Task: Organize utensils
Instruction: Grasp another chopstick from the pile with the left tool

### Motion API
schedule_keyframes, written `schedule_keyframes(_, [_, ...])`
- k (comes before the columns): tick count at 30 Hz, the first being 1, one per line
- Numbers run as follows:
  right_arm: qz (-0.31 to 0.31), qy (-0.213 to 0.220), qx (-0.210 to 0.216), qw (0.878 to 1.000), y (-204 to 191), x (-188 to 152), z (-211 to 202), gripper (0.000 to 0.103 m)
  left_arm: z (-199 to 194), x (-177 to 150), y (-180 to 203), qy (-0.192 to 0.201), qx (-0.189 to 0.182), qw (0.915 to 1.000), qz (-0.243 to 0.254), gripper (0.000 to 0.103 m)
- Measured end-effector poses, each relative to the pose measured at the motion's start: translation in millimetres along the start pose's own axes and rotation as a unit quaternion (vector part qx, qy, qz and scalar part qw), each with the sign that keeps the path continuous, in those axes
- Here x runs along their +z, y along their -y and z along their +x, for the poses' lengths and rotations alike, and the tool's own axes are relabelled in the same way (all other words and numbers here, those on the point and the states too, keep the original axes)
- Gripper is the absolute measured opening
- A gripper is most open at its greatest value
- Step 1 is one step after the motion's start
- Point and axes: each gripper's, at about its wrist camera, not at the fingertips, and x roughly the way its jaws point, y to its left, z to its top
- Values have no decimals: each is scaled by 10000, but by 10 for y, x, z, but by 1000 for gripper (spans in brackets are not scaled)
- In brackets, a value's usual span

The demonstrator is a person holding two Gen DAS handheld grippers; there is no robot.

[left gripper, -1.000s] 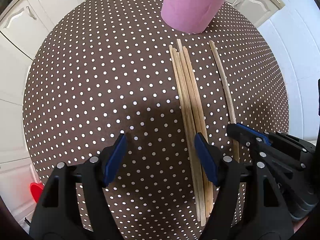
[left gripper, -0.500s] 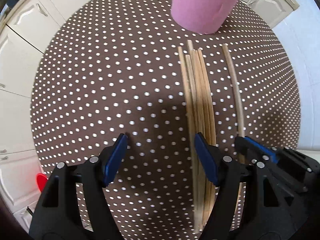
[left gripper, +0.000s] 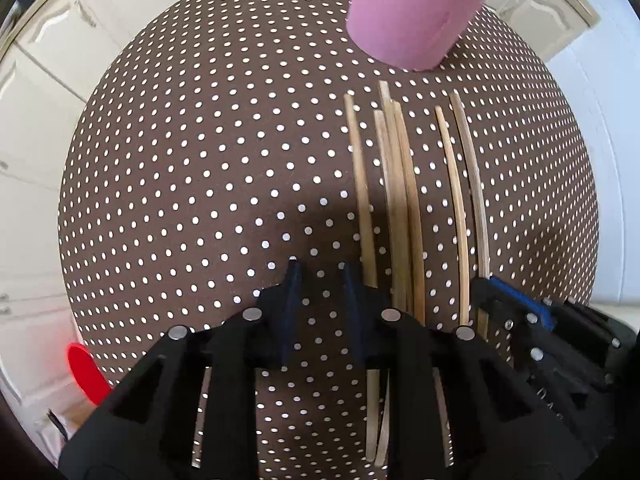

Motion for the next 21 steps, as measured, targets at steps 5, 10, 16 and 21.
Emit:
schedule_keyframes(5, [8, -5, 4, 10000, -18, 4, -8, 4, 34, 47, 120, -116, -113, 9998, 72, 33])
schedule_keyframes(10, [-5, -11, 4, 10000, -19, 11, 2, 4, -142, 150, -5, -100, -831, 9955, -436, 51])
schedule_keyframes(16, [-30, -31, 12, 10000, -34, 27, 12, 4, -89, 204, 18, -166, -592, 9977, -302, 53])
schedule_keyframes(21, [-61, -48, 42, 10000, -31, 32, 20, 4, 40, 110, 293, -238, -575, 9980, -139, 53])
